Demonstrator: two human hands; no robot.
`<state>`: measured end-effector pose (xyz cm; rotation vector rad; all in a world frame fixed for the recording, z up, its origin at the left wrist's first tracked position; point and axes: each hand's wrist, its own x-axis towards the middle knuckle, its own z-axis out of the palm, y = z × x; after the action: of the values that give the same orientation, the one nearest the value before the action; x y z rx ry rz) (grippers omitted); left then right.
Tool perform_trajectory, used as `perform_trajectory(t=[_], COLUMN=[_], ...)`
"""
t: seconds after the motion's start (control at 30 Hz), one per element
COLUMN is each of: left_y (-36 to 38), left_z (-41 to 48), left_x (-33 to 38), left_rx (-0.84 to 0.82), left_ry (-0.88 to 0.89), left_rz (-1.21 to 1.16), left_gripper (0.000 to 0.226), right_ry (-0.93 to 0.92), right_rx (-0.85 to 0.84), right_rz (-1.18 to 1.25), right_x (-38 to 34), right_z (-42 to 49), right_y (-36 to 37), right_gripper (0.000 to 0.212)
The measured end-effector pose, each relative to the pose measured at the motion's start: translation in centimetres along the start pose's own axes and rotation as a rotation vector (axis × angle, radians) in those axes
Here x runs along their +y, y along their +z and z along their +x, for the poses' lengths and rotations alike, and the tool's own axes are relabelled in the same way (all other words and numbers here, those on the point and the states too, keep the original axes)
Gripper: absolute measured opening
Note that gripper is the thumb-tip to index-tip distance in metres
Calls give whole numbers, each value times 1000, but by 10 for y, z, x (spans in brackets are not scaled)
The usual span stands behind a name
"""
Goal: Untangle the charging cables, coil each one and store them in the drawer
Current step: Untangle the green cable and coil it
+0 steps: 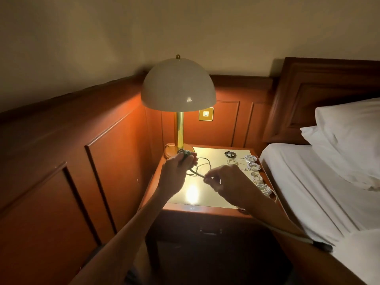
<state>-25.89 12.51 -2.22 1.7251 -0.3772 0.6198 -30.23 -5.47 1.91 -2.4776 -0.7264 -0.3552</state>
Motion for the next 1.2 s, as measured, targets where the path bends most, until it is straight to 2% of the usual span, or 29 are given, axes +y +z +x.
perform_trajectory(t=[0.07,0.13,0.2,0.23,0.27,0.3,0.37,0.43,0.47,0.5,0.53,0.63,0.7,0.77,0.83,0.87,0.93,0.97,1.03,1.07,1.13,1.2], left_y=[-11,-26,-39,-43,-47,-48,-51,-53,-53,-53,-53,-46,-35,-19,-7,-3,1,2,3,0,-12,-22], left_z=[5,10,25,29,27,28,22,17,14,12,13,20,25,25,21,19,15,12,6,5,5,4], left_x=[-4,1,6,15,27,39,57,60,61,63,63,45,36,25,7,0,-11,-15,-19,-22,-27,-24], left_rx=[-28,-12,80,53,-58,-230,-526,-708,-743,-711,-607,-157,69,207,244,234,158,118,34,-9,-213,-478], left_ry=[-267,-482,-725,-864,-959,-1027,-1027,-957,-930,-905,-878,-741,-648,-546,-450,-399,-240,-129,70,137,159,-1], left_rz=[-337,-642,-1106,-1342,-1461,-1503,-1364,-1257,-1254,-1288,-1339,-1563,-1591,-1439,-1192,-965,-329,-116,147,239,239,73], left_gripper=[22,29,30,26,21,16,10,14,15,14,13,37,26,28,28,26,30,30,24,22,20,23], right_ry=[-46,-80,-27,5,31,54,85,99,101,96,81,-35,-99,-155,-180,-183,-174,-164,-160,-166,-171,-153], right_rx=[-23,76,169,205,240,274,334,382,400,410,406,304,230,167,125,124,128,99,6,-32,-65,-53], right_rz=[12,-2,-28,-34,-29,-15,16,43,52,58,64,100,129,118,88,79,66,63,33,4,-73,-165], right_x=[2,8,23,32,41,48,58,65,68,70,71,62,49,36,24,20,15,13,10,10,12,19], right_z=[-1,-2,1,3,5,9,16,24,28,31,31,23,13,7,3,2,3,4,4,5,8,14], right_y=[5,22,39,45,49,52,52,45,39,34,30,37,55,71,79,79,73,67,54,46,25,2], right_gripper=[14,14,14,15,16,18,22,25,26,26,26,18,17,18,17,17,17,17,17,17,17,17])
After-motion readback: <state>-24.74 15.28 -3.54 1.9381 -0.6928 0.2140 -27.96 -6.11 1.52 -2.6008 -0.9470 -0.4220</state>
